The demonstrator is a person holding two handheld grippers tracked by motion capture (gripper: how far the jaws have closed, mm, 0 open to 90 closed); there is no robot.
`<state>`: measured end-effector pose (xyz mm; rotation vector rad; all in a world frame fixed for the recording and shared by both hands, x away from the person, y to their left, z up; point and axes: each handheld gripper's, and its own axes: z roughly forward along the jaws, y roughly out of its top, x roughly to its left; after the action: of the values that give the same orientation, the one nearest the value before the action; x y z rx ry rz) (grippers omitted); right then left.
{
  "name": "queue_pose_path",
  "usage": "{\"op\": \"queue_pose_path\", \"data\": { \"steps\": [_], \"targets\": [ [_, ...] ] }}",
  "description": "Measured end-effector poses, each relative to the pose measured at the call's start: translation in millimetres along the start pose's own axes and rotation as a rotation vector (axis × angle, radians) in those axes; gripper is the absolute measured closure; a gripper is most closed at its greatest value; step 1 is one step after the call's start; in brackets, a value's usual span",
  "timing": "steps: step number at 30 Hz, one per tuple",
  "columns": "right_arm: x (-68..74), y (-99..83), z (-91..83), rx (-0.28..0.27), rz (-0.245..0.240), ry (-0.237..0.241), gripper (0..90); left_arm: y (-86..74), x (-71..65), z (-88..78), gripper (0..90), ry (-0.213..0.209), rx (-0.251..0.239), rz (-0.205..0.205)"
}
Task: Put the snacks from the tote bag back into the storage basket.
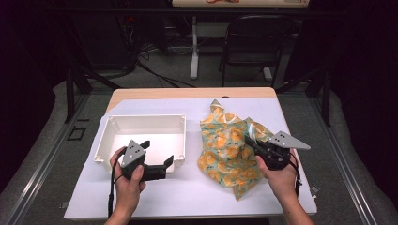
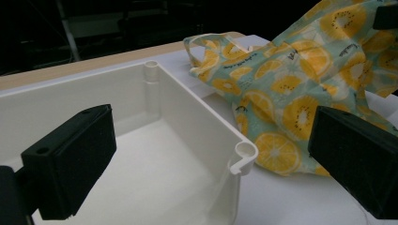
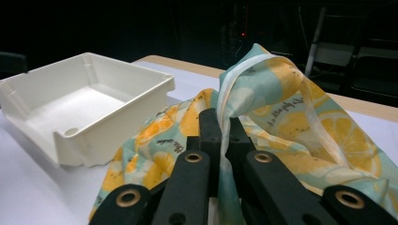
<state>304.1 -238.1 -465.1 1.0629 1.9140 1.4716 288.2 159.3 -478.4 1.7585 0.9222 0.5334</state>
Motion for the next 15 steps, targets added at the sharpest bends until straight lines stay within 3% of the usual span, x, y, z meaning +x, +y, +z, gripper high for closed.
{"op": "queue_pose_path", "data": {
  "steps": [15],
  "targets": [
    [22.5, -13.9, -9.1, 0.028, -0.052, 0.093, 89.9, 18.8, -42.1, 33.9, 4.1, -0.091, -0.003, 0.03]
  ]
}}
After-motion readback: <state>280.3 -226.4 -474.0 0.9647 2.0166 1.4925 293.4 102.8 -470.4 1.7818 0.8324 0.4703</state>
